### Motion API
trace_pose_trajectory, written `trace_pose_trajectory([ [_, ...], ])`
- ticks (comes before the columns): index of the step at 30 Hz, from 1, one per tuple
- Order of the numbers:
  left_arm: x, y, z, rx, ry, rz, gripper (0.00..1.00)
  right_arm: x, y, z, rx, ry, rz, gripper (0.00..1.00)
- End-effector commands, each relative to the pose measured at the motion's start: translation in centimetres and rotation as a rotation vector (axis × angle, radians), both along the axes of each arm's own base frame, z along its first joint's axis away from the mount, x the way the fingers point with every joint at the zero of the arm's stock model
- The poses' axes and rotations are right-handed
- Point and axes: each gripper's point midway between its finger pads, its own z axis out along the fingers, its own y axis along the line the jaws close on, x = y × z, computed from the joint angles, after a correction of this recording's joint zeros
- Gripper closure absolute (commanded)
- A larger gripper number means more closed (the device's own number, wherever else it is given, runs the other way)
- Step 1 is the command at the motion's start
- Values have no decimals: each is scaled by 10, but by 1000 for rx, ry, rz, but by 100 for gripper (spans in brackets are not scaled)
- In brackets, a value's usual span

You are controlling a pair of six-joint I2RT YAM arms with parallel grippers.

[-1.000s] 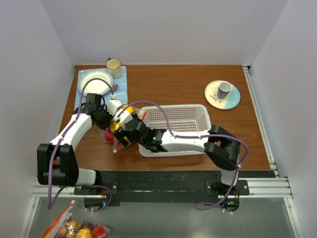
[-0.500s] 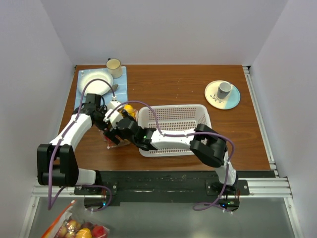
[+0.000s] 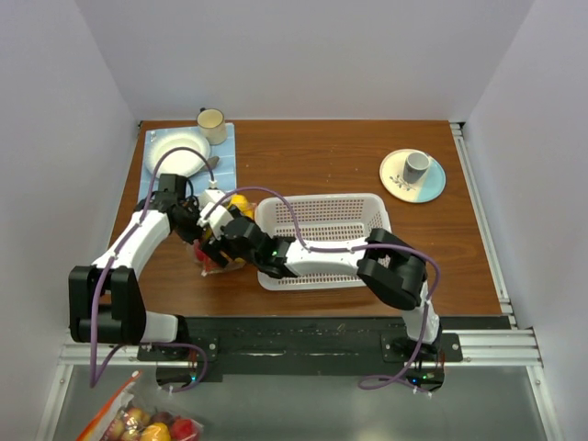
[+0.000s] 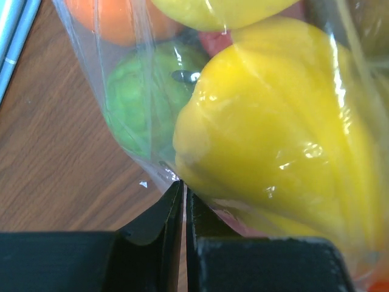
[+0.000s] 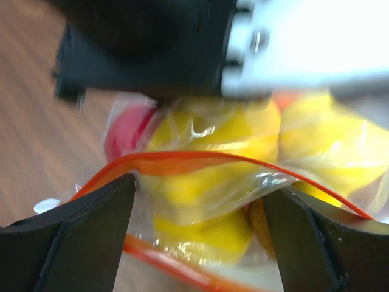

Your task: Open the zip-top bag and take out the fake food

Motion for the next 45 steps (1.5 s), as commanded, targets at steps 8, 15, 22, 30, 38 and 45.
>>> trace_pose_trajectory([
  [8,-7,8,-1,50,-12,-9,91,-35,-42,-28,-62,178,-43,17],
  [15,14,59,54,41,-106,77,95,-35,-30,-54,-65,227,-65,19],
  [22,2,136,63,41,-96,183,96,-25,-17,-50,-49,200,-77,20],
  [30,8,60,63,-321,8,114,93,-39,1,-69,-48,270,-7,35],
  [38,16,16,51,-367,4,91,93,-67,-3,-28,-1,285,100,89],
  [45,8,-1,12,-298,18,78,93,-78,-16,10,50,303,111,90],
])
